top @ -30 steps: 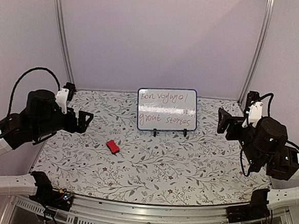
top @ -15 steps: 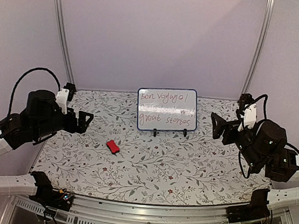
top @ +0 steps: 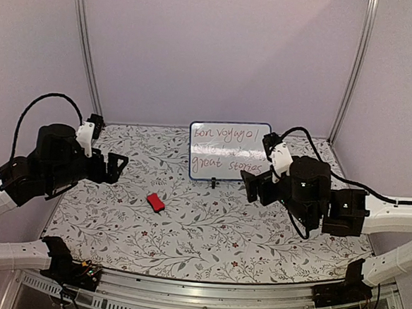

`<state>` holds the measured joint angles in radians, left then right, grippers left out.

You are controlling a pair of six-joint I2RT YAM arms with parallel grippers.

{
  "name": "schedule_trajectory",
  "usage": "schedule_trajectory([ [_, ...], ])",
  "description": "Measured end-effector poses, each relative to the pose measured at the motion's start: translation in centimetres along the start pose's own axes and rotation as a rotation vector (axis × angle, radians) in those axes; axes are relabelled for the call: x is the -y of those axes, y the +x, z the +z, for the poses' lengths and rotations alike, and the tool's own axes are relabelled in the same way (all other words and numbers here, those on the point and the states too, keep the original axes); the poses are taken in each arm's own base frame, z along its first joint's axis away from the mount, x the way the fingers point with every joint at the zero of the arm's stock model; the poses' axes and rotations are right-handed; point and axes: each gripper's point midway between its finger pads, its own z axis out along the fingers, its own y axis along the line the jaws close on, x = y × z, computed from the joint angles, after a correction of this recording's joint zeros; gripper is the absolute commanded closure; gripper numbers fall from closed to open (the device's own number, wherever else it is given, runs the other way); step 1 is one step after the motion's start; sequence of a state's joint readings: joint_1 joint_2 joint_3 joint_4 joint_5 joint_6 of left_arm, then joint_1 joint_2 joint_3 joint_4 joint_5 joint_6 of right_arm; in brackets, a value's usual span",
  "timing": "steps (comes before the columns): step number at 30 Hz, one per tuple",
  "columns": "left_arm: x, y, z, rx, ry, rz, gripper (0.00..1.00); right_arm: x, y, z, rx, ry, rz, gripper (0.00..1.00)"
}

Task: Erase the whiteboard
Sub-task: Pick up the whiteboard eraser from the center of the board.

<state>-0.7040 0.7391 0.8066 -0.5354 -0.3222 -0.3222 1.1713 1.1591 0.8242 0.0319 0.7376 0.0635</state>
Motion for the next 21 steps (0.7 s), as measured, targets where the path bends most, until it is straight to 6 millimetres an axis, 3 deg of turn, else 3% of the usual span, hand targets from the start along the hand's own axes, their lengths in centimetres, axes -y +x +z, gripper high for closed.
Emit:
schedule_trajectory([
  [6,-0.2,-0.1,0.0,0.002,-0.009,-0.003,0.00,-5.7,2.5,4.4,-0.126,-0.092,-0.063,0.01],
  [10,-0.6,-0.2,0.0,0.006,-0.020,-0.008,0.00,-9.8,2.0,6.7,-0.166,-0.187,-0.068,0.01],
  [15,-1.1,-0.6,-0.4,0.029,-0.038,-0.019,0.00,-16.2,0.7,9.6,-0.201,-0.356,-0.040,0.01],
  [18,-1.4,-0.9,-0.7,0.042,-0.047,-0.025,0.00,-19.7,1.3,11.1,-0.235,-0.450,-0.031,0.01],
  [21,-1.6,-1.0,-0.9,0.049,-0.052,-0.028,0.00,-23.4,3.1,12.8,-0.298,-0.548,-0.017,0.03],
])
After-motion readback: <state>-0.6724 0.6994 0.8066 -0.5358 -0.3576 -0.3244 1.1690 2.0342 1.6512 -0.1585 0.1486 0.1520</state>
